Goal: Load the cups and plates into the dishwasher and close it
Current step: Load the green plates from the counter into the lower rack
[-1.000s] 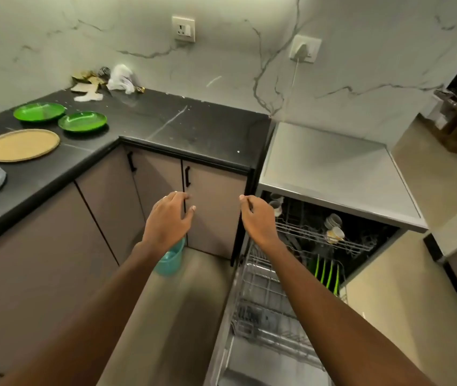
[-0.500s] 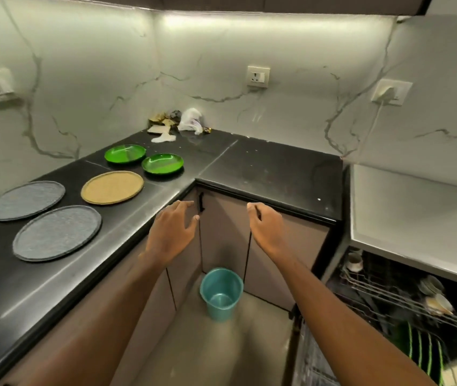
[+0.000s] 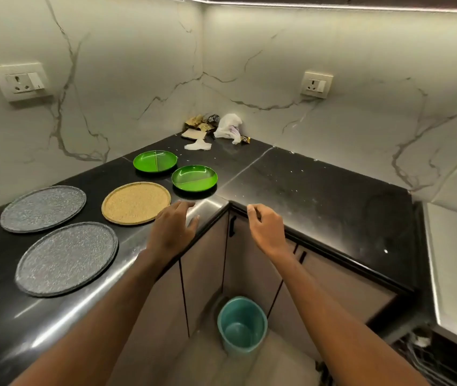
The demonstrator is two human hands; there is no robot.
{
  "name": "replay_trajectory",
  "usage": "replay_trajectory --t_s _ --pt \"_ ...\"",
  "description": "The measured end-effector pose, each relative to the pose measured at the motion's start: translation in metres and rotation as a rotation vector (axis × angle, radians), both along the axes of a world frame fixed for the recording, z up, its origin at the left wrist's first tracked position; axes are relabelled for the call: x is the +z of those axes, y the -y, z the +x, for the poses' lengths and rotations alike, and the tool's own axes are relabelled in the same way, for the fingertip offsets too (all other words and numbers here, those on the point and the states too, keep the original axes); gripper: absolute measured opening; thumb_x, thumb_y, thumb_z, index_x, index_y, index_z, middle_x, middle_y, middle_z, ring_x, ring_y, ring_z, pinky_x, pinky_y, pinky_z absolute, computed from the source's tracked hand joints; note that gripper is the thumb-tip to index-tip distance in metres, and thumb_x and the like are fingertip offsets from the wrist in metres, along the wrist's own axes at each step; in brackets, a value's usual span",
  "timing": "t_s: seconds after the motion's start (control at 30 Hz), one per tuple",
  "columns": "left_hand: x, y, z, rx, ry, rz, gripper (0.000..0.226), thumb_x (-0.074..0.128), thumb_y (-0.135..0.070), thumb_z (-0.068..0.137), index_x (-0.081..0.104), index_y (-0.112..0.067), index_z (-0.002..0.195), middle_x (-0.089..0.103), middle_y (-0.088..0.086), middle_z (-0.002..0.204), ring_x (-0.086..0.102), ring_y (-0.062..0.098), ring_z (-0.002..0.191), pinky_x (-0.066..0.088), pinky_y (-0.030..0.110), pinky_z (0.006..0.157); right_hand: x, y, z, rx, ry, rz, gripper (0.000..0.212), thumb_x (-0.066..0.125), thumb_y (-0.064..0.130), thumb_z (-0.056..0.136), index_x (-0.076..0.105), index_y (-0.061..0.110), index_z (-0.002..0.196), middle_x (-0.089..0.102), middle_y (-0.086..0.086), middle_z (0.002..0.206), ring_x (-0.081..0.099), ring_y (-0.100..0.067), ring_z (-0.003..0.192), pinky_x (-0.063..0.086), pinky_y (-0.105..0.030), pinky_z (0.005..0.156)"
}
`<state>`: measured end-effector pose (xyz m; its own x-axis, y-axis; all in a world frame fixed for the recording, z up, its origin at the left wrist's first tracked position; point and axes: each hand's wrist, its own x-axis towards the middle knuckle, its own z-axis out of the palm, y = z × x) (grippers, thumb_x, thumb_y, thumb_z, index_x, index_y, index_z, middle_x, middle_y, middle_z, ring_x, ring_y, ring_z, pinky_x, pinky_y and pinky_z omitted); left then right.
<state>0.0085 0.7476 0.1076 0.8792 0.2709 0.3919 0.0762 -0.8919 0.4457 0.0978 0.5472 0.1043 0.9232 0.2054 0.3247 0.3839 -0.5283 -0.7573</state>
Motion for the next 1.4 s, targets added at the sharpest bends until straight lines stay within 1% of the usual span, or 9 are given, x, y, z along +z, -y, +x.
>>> replay_trajectory --t_s 0.33,0.57,0.8,0.93,1.03,1.1,1.17,1.27,1.4 --pt "0.000 -0.052 0.130 0.143 -0.036 -0.073 0.041 0.061 -0.029 0.090 0.057 -0.009 0.126 0.061 0.010 0.125 0.059 0.028 0.110 0.045 0.039 0.094 -0.015 -0.062 0.144 0.075 -0.055 -0.046 0.027 0.049 0.025 0.097 0.071 0.008 0.100 0.072 -0.009 0.095 0.063 -0.024 0.089 0.041 -0.028 0.074" --pt "-0.013 -0.102 0.189 0.216 -0.068 -0.152 0.042 0.061 -0.029 0.091 0.056 -0.006 0.126 0.059 0.011 0.124 0.055 0.026 0.114 0.047 0.038 0.095 -0.029 -0.110 0.209 0.132 -0.083 -0.078 0.024 0.053 0.022 0.095 0.070 0.007 0.100 0.072 -0.010 0.097 0.063 -0.025 0.091 0.046 -0.034 0.080" --pt "-0.037 -0.162 0.246 0.332 -0.195 -0.256 0.039 0.062 -0.032 0.089 0.061 -0.005 0.117 0.062 0.013 0.116 0.058 0.028 0.109 0.046 0.038 0.092 -0.053 -0.157 0.255 0.111 -0.140 -0.083 0.019 0.057 0.018 0.092 0.069 0.008 0.102 0.071 -0.007 0.098 0.064 -0.020 0.092 0.042 -0.024 0.078" --pt "-0.054 -0.198 0.279 0.518 -0.255 -0.553 0.032 0.061 -0.037 0.088 0.062 -0.010 0.105 0.065 0.014 0.108 0.063 0.033 0.097 0.051 0.039 0.085 -0.073 -0.186 0.281 0.046 -0.229 -0.144 0.027 0.058 0.018 0.090 0.065 0.008 0.113 0.069 -0.008 0.110 0.063 -0.023 0.102 0.043 -0.025 0.082" --pt "-0.058 -0.216 0.295 0.639 -0.155 -1.229 0.029 0.058 -0.029 0.092 0.054 -0.005 0.107 0.060 0.016 0.096 0.064 0.033 0.066 0.059 0.044 0.064 -0.083 -0.200 0.294 -0.011 -0.268 -0.200 0.031 0.060 0.020 0.088 0.061 0.009 0.116 0.063 -0.010 0.117 0.059 -0.026 0.106 0.043 -0.030 0.085" --pt "-0.061 -0.231 0.305 0.658 -0.126 -1.449 0.027 0.054 -0.026 0.094 0.046 -0.009 0.114 0.054 0.015 0.102 0.063 0.034 0.063 0.057 0.038 0.048 -0.091 -0.208 0.303 -0.046 -0.309 -0.236 0.036 0.060 0.024 0.087 0.056 0.011 0.120 0.058 -0.010 0.120 0.056 -0.026 0.109 0.041 -0.032 0.088" --pt "-0.067 -0.243 0.314 0.660 -0.117 -1.550 0.028 0.052 -0.024 0.095 0.045 -0.011 0.119 0.052 0.019 0.109 0.062 0.037 0.071 0.056 0.039 0.048 -0.096 -0.214 0.309 -0.067 -0.358 -0.268 0.042 0.061 0.027 0.087 0.051 0.012 0.124 0.055 -0.010 0.122 0.055 -0.027 0.112 0.042 -0.034 0.089" --pt "-0.080 -0.259 0.324 0.702 -0.143 -1.528 0.035 0.050 -0.022 0.095 0.047 -0.008 0.127 0.060 0.021 0.101 0.064 0.039 0.069 0.059 0.049 0.064 -0.100 -0.221 0.316 -0.064 -0.405 -0.304 0.041 0.061 0.024 0.087 0.047 0.012 0.124 0.059 -0.011 0.117 0.060 -0.031 0.103 0.049 -0.038 0.085" --pt "-0.087 -0.272 0.335 0.763 -0.101 -1.471 0.019 0.051 -0.022 0.096 0.050 -0.005 0.104 0.057 0.013 0.073 0.064 0.027 0.055 0.057 0.050 0.056 -0.109 -0.226 0.320 -0.050 -0.459 -0.279 0.034 0.060 0.013 0.088 0.046 0.010 0.120 0.060 -0.014 0.113 0.066 -0.035 0.089 0.056 -0.050 0.074"
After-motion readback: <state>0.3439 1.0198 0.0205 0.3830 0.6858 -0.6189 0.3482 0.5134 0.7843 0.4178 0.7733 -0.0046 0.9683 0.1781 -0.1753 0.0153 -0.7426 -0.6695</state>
